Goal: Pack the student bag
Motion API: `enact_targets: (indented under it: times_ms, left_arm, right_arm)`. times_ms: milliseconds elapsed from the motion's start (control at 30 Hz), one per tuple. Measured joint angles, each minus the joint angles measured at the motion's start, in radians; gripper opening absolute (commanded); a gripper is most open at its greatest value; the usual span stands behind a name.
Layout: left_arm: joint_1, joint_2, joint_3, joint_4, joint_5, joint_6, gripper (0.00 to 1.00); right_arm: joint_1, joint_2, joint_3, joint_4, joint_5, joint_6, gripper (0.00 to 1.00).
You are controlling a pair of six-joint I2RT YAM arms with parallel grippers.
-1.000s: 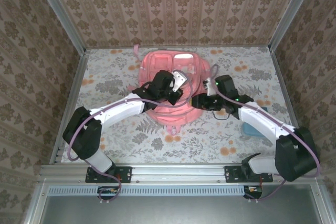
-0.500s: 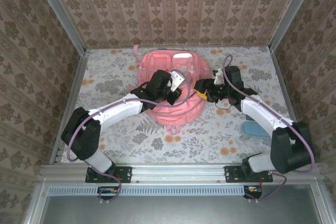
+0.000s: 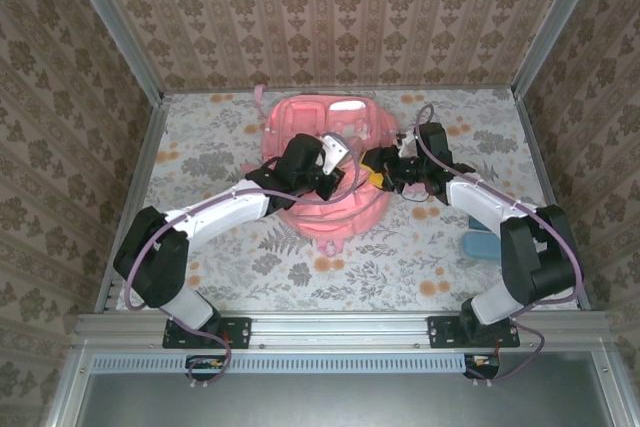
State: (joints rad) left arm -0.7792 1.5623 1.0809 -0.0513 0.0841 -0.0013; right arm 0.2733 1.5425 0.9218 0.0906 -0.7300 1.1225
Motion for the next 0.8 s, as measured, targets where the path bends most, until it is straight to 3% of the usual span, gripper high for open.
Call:
enact_targets:
  times_ms: [100, 267, 500, 800]
  left_arm:
    - [0.011, -0.039, -0.008, -0.014, -0.002, -0.074, 0.50]
    - [0.030, -0.131, -0.002, -0.099, -0.022, -0.218, 0.58]
    - [0.010, -0.212, -0.034, -0.197, 0.022, -0.456, 0.56]
    - [-0.107, -0.177, -0.084, -0.211, 0.023, -0.662, 0.44]
  right_arm:
    - [0.008, 0.022, 0.000, 0.027, -0.013, 0.032, 0.37]
    - [0.023, 0.033, 0.000, 0.050, -0.016, 0.064, 0.37]
    - [0.051, 0.035, 0.009, 0.071, -0.016, 0.087, 0.33]
    - [0.065, 0.035, 0.011, 0.071, -0.016, 0.090, 0.29]
